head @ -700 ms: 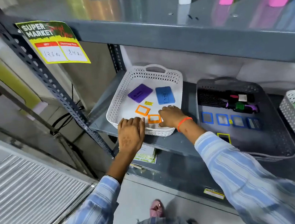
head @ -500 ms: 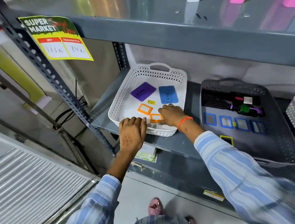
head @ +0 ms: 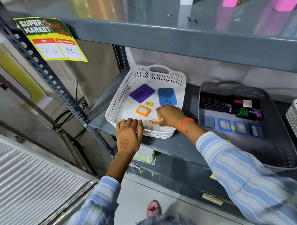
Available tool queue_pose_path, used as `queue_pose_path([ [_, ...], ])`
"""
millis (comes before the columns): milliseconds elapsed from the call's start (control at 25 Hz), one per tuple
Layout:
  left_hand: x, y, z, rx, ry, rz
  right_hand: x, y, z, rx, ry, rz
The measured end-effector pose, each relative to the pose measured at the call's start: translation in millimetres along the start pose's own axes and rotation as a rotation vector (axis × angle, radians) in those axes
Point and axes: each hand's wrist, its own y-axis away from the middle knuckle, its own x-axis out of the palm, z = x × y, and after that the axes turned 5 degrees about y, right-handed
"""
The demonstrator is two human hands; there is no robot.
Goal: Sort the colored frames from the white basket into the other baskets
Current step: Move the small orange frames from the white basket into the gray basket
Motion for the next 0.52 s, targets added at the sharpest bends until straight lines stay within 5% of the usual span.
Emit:
queue_pose_path([
  [120,0.9,0.3,-0.9,0.002,-0.008,-0.016,-2.1,-0.2,0.0,0.006,-0.061,0.091],
  [520,-0.6,4.5,-13.8,0.075,-0.151,0.043,-2.0,5.1,10.6,0.057,-0.055,0.014],
])
